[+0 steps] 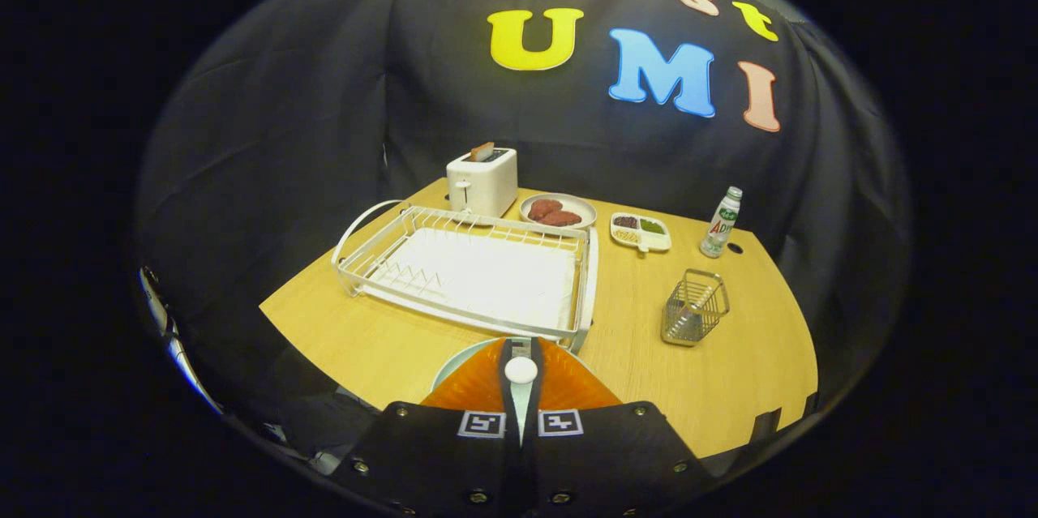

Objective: Take the plate from the dish rack, then take the spoon from the basket and place it into the plate.

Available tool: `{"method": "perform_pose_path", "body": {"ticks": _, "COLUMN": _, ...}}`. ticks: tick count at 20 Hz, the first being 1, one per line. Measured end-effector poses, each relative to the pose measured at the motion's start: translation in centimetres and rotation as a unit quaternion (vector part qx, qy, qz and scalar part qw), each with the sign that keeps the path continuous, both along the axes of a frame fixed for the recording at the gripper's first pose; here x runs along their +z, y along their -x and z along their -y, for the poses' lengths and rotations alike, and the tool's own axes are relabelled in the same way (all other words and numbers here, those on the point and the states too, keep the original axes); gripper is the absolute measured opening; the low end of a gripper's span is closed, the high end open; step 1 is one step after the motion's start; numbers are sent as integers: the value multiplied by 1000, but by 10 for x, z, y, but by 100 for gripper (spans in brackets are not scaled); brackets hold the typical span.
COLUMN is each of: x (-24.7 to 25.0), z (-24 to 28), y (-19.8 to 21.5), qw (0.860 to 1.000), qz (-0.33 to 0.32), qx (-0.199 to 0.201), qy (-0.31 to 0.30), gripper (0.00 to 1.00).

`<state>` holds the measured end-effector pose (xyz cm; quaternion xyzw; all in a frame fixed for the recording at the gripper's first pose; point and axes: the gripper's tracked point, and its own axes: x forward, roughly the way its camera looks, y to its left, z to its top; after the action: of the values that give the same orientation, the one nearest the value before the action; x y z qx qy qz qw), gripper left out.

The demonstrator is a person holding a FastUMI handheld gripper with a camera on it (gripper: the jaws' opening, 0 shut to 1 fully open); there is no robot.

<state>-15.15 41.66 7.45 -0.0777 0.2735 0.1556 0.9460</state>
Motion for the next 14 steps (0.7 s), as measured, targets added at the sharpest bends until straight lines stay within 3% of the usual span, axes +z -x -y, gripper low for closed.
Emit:
{"method": "perform_pose_path", "body": {"ticks": 6, "x": -35, "z": -23, "y": 7, "qw": 998, "qz": -52, "qx": 32, "qy": 9, "gripper": 1}}
{"method": "perform_pose_path", "body": {"ticks": 14, "x": -28, "z": 0, "y": -9, "qw": 1000, "qz": -27, "qx": 13, "qy": 7, "gripper": 14}}
